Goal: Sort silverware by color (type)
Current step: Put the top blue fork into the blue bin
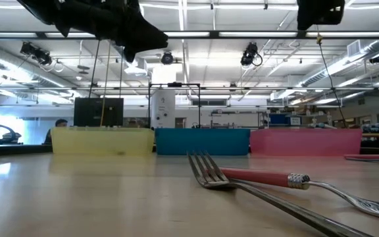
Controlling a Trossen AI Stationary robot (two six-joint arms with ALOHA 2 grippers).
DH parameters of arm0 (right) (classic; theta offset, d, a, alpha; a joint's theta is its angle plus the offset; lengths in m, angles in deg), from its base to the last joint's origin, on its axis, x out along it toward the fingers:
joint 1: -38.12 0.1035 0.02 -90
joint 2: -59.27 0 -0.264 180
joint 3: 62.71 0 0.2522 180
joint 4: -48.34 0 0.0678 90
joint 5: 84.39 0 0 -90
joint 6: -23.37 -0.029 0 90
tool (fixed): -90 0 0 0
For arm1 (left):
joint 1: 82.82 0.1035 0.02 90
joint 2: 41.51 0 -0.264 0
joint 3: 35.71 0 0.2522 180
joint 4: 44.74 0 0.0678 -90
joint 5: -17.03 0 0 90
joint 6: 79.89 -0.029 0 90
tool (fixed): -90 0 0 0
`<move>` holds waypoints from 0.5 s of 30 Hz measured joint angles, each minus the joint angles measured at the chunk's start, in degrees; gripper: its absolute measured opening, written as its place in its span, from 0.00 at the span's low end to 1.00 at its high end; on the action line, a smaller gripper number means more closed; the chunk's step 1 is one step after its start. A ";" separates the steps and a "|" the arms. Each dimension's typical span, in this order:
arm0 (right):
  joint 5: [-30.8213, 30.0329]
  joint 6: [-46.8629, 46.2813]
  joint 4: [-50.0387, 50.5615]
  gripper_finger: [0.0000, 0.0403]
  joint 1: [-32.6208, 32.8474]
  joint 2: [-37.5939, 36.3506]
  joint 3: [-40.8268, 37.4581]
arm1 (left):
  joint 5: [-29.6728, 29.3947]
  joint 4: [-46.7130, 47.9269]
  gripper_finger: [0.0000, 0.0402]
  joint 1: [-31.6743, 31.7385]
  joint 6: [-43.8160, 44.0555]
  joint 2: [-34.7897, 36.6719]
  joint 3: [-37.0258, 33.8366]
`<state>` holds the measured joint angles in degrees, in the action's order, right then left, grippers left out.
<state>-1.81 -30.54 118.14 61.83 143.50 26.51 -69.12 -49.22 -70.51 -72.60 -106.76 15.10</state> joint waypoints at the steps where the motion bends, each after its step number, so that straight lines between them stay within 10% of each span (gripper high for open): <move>1: -0.01 0.59 -0.41 0.16 -0.01 0.00 0.00 | -0.16 0.31 0.26 0.00 0.01 0.00 0.00; 15: 3.88 13.60 -0.71 0.16 0.28 0.00 0.00 | -4.11 4.89 0.26 0.11 4.61 -0.02 0.00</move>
<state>2.07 -16.94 117.43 62.11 143.50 26.51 -73.23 -44.33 -70.40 -67.99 -106.78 15.10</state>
